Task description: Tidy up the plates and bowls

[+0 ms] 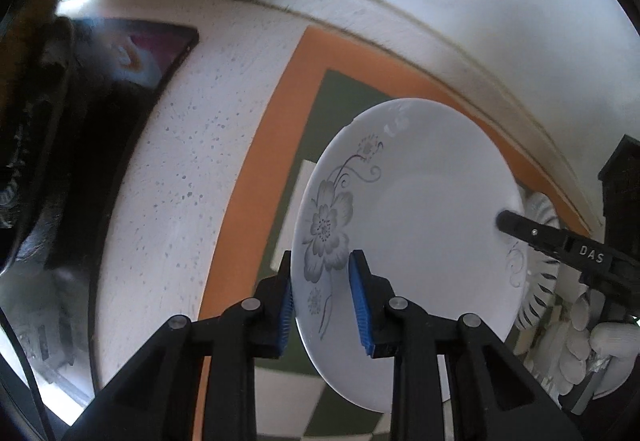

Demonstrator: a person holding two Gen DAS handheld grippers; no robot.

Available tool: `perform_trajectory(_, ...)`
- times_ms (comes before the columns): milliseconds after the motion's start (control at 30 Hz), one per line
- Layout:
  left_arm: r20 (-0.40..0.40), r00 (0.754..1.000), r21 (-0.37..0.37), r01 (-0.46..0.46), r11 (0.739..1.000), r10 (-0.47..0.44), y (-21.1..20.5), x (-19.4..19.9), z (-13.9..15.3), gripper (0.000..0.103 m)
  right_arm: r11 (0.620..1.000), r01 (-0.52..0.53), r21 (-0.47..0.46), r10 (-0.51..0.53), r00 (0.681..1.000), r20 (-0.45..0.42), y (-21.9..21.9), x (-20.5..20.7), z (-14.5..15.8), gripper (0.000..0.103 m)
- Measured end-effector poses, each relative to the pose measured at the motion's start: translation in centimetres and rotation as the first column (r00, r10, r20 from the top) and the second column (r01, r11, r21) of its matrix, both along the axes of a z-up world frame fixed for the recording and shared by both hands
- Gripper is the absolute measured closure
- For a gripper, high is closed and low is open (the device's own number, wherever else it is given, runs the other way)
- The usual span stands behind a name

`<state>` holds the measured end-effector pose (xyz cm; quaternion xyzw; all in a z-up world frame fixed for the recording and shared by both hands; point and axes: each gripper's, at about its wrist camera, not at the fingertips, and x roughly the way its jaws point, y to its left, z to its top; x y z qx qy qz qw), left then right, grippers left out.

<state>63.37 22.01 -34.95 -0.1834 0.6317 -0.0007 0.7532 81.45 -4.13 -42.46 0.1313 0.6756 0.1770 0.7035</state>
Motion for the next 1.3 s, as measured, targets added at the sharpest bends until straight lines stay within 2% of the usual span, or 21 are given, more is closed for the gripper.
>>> perform_trajectory(333, 0.066, 0.993, 0.005, 0.094, 0.996, -0.094, -4.0, -4.7, 5.9, 0.080, 0.996, 0.062, 0.062, -0.066, 0.996, 0.052, -5.1, -7.1, 6.1, 0.086)
perform_trajectory(500, 0.058, 0.987, 0.005, 0.151, 0.989, -0.151, -7.4, -7.8, 6.5, 0.080, 0.994, 0.092, 0.064, -0.097, 0.993, 0.066, -8.6, -11.8, 8.2, 0.086)
perform_trajectory(600, 0.038, 0.982, -0.004, 0.188, 0.982, -0.188, -9.6, -9.6, 6.0, 0.080, 0.991, 0.116, 0.060, -0.120, 0.991, 0.060, -10.9, -14.9, 8.7, 0.086)
perform_trajectory(800, -0.022, 0.964, -0.016, 0.266, 0.964, -0.267, -13.3, -12.9, 4.1, 0.080, 0.982, 0.178, 0.056, -0.180, 0.983, 0.024, -15.3, -21.0, 8.0, 0.086)
perform_trajectory(967, -0.066, 0.946, -0.028, 0.318, 0.948, -0.319, -16.0, -14.1, 1.9, 0.080, 0.975, 0.220, 0.032, -0.220, 0.975, -0.001, -17.8, -24.7, 6.0, 0.086)
perform_trajectory(1167, -0.097, 0.921, -0.007, 0.379, 0.925, -0.378, -18.4, -14.4, 0.3, 0.079, 0.959, 0.283, 0.018, -0.282, 0.959, -0.026, -20.4, -27.5, 3.6, 0.086)
perform_trajectory(1300, -0.116, 0.914, -0.009, 0.389, 0.921, -0.388, -19.2, -14.3, -0.5, 0.079, 0.956, 0.295, 0.009, -0.294, 0.955, -0.043, -21.2, -28.4, 2.7, 0.086)
